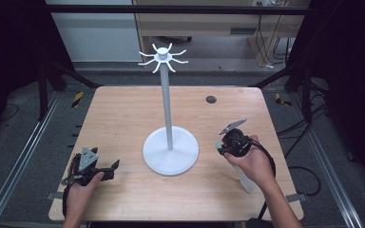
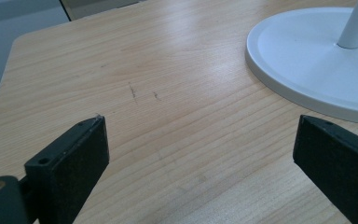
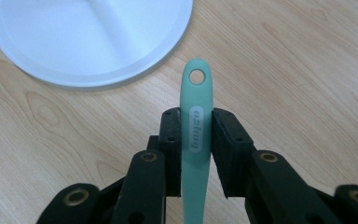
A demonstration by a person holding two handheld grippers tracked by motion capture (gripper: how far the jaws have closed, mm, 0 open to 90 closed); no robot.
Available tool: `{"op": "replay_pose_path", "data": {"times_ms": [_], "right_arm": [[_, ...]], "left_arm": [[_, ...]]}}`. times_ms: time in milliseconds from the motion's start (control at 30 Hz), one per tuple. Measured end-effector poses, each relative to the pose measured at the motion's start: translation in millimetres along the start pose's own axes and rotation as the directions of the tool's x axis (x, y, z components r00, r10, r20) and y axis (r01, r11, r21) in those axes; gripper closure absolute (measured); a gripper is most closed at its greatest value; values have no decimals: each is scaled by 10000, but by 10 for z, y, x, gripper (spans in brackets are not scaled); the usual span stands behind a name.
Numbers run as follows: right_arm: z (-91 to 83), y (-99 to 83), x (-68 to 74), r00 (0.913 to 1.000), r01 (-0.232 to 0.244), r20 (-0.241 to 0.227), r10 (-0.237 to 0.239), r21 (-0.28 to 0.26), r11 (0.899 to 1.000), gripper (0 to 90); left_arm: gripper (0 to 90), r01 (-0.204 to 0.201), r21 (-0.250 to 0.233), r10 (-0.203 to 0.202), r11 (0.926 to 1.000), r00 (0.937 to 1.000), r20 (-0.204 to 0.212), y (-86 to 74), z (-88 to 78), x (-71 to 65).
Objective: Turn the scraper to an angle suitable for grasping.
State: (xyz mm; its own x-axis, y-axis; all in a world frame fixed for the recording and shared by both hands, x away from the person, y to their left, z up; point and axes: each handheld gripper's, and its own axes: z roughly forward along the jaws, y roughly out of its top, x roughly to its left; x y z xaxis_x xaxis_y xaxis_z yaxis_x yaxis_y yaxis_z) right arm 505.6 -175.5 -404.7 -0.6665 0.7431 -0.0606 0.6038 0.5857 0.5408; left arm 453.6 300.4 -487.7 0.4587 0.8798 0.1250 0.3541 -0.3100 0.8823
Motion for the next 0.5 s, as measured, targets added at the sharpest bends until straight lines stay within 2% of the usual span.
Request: {"op": "replay_pose_path", "data": {"times_ms": [500], "right_arm": [[-106, 52, -42, 9999, -165, 23, 166, -483, 9987, 744]], "left_arm": [[30, -20, 10, 20, 10000, 10000, 31, 1, 0, -4]]}}
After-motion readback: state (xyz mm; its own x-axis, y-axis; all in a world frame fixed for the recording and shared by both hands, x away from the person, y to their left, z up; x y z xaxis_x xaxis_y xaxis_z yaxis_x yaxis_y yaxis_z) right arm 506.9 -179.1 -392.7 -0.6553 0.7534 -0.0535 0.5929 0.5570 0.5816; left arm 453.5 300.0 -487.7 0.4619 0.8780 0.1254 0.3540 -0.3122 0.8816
